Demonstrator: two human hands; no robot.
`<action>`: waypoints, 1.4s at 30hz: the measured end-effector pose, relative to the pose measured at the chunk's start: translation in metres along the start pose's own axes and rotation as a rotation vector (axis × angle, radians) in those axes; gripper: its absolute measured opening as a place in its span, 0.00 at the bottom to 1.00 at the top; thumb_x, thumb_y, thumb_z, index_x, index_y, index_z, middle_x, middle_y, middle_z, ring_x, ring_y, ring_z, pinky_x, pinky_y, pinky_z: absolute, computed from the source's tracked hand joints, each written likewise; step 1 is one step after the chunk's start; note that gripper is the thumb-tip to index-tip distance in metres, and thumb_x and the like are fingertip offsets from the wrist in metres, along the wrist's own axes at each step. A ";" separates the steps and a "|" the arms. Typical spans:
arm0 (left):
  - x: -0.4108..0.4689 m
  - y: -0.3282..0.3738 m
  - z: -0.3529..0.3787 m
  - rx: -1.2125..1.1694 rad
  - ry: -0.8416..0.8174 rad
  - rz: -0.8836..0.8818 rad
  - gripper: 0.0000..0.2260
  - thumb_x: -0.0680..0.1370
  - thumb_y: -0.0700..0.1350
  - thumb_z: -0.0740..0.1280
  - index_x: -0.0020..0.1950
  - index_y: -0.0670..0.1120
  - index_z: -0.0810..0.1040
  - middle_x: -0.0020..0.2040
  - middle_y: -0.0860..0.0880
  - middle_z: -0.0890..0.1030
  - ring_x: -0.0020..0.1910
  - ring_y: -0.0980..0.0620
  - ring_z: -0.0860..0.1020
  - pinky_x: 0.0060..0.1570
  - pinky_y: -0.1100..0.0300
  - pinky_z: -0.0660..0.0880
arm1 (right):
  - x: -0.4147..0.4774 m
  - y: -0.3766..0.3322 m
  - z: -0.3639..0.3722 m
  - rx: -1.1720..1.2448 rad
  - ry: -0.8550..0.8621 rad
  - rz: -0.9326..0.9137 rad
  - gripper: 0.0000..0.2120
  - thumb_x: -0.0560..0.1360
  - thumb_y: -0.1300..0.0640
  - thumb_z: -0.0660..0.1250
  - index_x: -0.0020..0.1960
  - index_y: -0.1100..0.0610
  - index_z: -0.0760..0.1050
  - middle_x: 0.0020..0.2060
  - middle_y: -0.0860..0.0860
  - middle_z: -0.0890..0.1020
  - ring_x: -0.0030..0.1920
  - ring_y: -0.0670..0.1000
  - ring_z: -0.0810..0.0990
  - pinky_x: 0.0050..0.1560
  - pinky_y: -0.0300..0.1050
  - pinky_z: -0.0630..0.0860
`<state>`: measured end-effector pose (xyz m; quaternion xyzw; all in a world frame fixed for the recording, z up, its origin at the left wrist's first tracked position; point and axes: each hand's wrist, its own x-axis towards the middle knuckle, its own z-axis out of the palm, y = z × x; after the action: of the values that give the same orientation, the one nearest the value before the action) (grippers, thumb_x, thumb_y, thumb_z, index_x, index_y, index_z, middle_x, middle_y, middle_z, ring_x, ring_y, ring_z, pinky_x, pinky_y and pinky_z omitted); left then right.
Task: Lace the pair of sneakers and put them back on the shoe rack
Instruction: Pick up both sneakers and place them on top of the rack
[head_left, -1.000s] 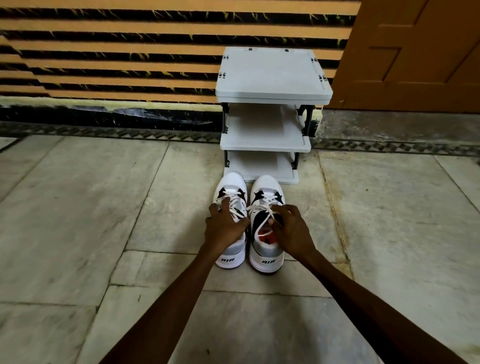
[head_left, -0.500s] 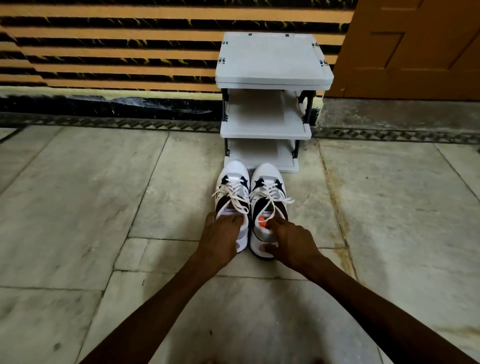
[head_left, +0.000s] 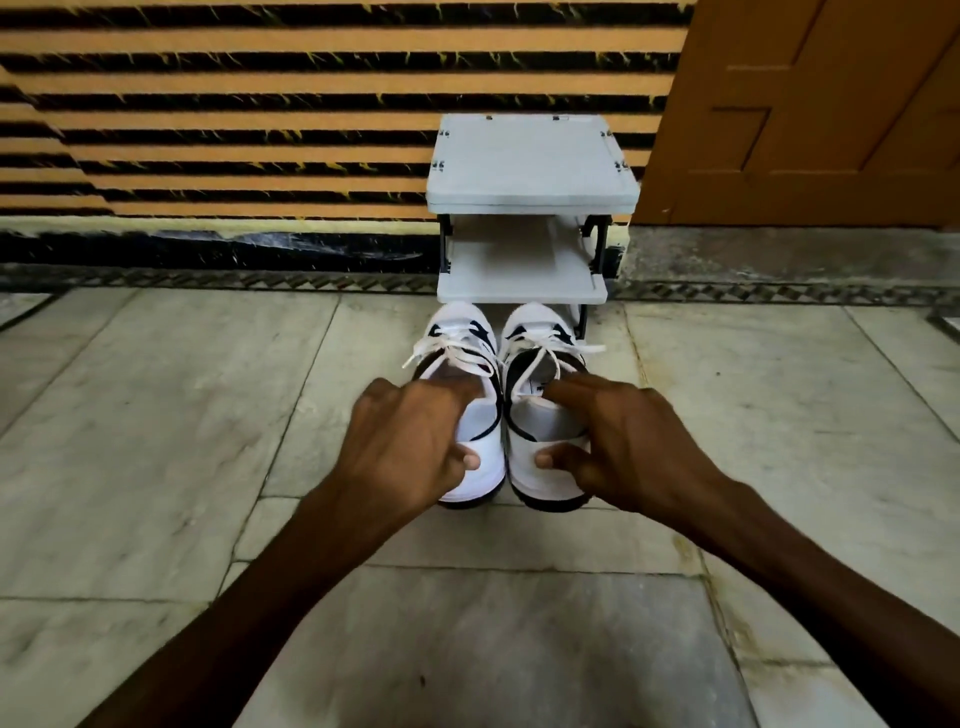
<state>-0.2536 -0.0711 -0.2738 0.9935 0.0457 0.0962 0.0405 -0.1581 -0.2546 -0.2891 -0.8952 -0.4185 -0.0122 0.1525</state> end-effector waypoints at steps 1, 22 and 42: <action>-0.001 0.003 -0.021 0.015 0.016 0.002 0.18 0.70 0.50 0.71 0.59 0.55 0.74 0.49 0.52 0.83 0.48 0.46 0.80 0.43 0.59 0.63 | -0.001 -0.006 -0.017 -0.026 0.032 -0.032 0.25 0.68 0.44 0.73 0.63 0.44 0.72 0.56 0.45 0.80 0.52 0.55 0.81 0.41 0.43 0.68; 0.130 0.019 -0.150 0.150 0.276 0.000 0.19 0.70 0.51 0.71 0.60 0.53 0.74 0.52 0.48 0.83 0.53 0.43 0.80 0.44 0.55 0.65 | 0.097 0.009 -0.160 -0.105 0.415 -0.002 0.25 0.67 0.47 0.74 0.62 0.49 0.72 0.58 0.47 0.76 0.54 0.56 0.79 0.47 0.49 0.76; 0.315 -0.032 -0.068 0.082 0.163 -0.072 0.15 0.72 0.44 0.70 0.58 0.47 0.75 0.55 0.45 0.80 0.55 0.43 0.77 0.53 0.50 0.71 | 0.262 0.101 -0.122 -0.003 0.344 0.177 0.28 0.70 0.53 0.73 0.68 0.55 0.70 0.63 0.52 0.75 0.59 0.58 0.77 0.53 0.50 0.75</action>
<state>0.0382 -0.0036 -0.1510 0.9809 0.0885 0.1733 -0.0004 0.1015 -0.1546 -0.1605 -0.9135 -0.3057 -0.1524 0.2209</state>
